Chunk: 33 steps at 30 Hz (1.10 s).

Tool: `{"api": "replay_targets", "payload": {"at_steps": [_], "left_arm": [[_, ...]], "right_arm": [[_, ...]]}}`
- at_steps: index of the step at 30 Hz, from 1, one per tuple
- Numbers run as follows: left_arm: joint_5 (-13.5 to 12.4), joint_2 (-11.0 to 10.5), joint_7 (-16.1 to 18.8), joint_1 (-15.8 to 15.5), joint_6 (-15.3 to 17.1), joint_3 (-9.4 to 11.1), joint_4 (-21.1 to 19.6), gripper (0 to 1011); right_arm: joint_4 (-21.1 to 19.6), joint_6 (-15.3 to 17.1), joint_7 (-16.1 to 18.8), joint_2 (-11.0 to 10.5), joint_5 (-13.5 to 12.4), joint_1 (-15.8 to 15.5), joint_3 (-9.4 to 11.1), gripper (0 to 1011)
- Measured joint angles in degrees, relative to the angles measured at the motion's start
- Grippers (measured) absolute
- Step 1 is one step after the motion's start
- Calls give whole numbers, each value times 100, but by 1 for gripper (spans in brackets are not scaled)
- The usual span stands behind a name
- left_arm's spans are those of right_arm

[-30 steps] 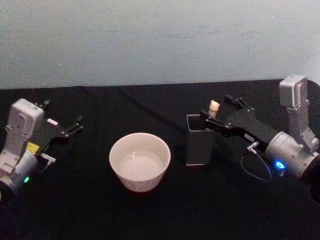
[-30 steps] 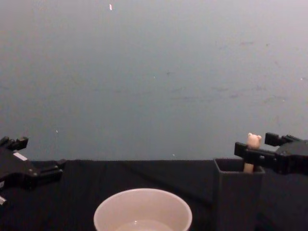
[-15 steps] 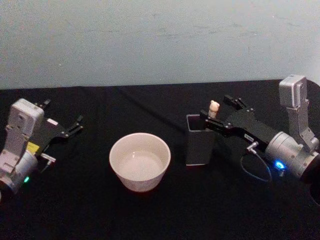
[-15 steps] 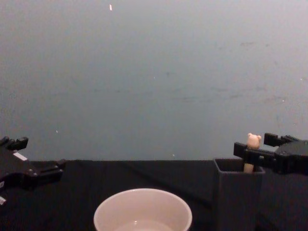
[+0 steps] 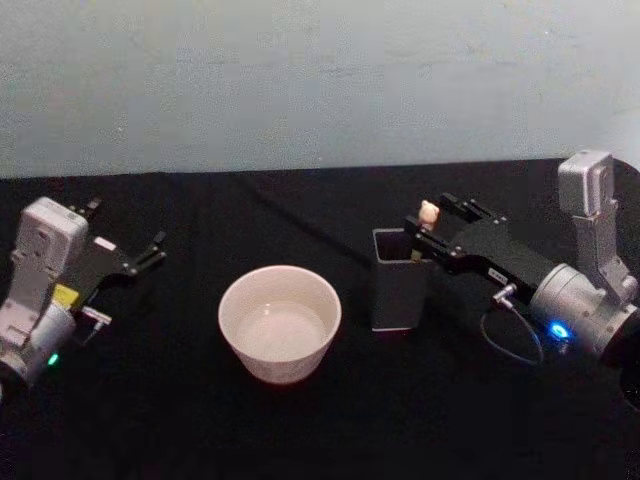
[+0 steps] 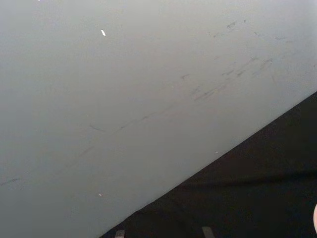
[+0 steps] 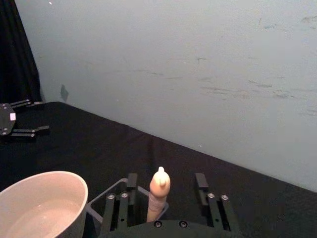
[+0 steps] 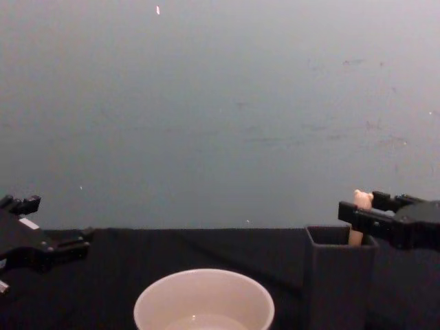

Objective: Pick up the stirring spoon with one hand, stir inside the cup, then place it back in its original position.

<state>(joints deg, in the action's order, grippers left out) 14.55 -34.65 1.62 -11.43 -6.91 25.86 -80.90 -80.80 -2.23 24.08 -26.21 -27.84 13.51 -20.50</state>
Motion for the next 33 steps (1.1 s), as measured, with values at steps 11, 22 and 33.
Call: {"api": "replay_targets", "payload": {"at_steps": [11,22,33], "left_arm": [[0,0,0,0,0,0,0,1001],[0,0,0,0,0,0,0,1001],[0,0,0,0,0,0,0,1001]], "right_arm": [[-1,-7,-5,-4,3,-1,-3,386],[-2,-8,-7,-4,3,-1,-3,214],[-29,82,98,35,-45,-29,73,214]]}}
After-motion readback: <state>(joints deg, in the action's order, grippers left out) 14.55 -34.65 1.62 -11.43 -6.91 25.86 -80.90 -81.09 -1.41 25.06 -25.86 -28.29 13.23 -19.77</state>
